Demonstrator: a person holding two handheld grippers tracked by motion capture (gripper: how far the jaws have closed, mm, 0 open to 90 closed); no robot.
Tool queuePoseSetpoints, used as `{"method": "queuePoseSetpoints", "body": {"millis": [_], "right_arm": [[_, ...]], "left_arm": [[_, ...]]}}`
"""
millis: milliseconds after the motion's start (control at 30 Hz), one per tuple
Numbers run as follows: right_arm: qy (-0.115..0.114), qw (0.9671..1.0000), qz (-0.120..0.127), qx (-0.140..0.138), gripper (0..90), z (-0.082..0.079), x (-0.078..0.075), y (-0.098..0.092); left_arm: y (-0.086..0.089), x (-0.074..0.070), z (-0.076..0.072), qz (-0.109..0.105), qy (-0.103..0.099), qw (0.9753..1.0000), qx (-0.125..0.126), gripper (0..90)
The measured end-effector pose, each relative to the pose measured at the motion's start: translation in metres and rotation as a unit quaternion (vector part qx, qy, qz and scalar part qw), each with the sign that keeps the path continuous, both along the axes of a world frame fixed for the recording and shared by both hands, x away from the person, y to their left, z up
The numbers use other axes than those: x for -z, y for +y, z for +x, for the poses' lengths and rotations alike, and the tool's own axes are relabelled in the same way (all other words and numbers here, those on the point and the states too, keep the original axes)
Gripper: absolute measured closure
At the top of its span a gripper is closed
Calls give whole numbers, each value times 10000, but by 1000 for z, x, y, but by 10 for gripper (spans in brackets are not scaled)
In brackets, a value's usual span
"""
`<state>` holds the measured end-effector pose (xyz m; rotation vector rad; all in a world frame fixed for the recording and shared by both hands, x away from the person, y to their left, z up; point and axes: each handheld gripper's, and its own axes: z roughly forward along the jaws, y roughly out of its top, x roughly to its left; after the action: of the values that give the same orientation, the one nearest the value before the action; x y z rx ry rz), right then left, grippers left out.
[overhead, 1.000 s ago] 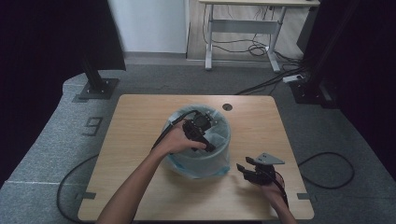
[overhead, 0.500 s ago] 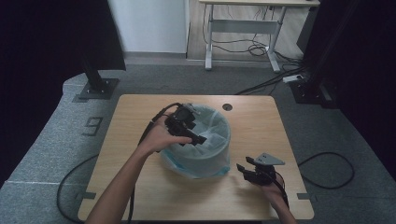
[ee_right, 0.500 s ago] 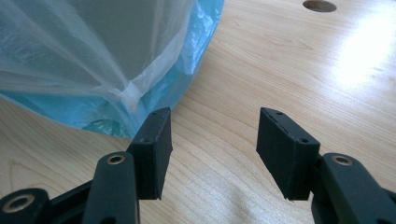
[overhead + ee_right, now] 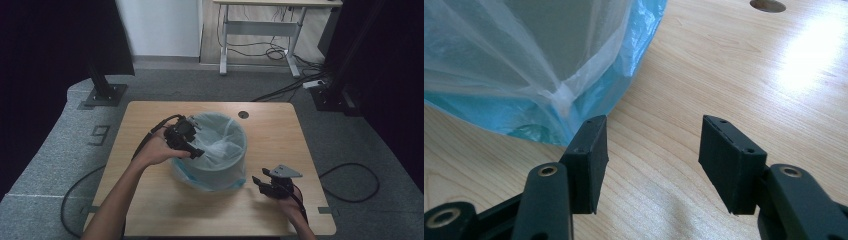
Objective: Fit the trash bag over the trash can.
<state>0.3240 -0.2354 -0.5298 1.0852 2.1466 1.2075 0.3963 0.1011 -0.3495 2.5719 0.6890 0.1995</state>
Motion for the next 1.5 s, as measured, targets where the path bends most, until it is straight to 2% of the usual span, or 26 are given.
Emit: {"method": "queuePoseSetpoints", "body": {"millis": [200,333,400,533,600,700,833,900,933,1033,1167,1267,1400,1500], "right_arm": [[-14,10000,-38,-2,441,0,1,-1],[-19,10000,-27,13,441,0,0,-2],[-23,10000,-22,19,441,0,0,-2],[-20,10000,-29,19,441,1,0,-2],[-15,10000,-26,16,441,1,1,-2],[-7,10000,-28,11,441,1,1,-1],[3,10000,-33,9,440,1,1,-1],[2,10000,-34,4,440,1,2,-1],[2,10000,-35,5,440,1,2,-1],[-6,10000,-38,-2,440,1,2,-2],[6,10000,-24,18,439,1,2,-2],[-4,10000,-16,26,439,1,1,-3],[1,10000,-22,27,438,1,2,-3],[-1,10000,-17,32,438,0,1,-3]], "left_arm": [[-4,10,9,255,258,9993,-36,383],[-5,12,10,300,321,9990,-10,383],[-4,10,10,175,338,9993,20,379],[4,-3,12,-422,297,9987,-25,374],[7,-8,15,-555,208,9982,-106,373],[7,-12,21,-592,78,9980,-219,373],[-1,-8,31,-479,20,9983,-318,373],[-7,-3,35,-332,109,9990,-295,373],[-11,0,36,-163,134,9993,-295,374],[-17,8,41,124,252,9991,-326,373],[-22,13,44,301,377,9983,-338,369],[-25,15,44,403,397,9980,-292,366],[-25,16,43,375,344,9982,-319,363],[-21,9,38,84,204,9992,-334,359]]}}
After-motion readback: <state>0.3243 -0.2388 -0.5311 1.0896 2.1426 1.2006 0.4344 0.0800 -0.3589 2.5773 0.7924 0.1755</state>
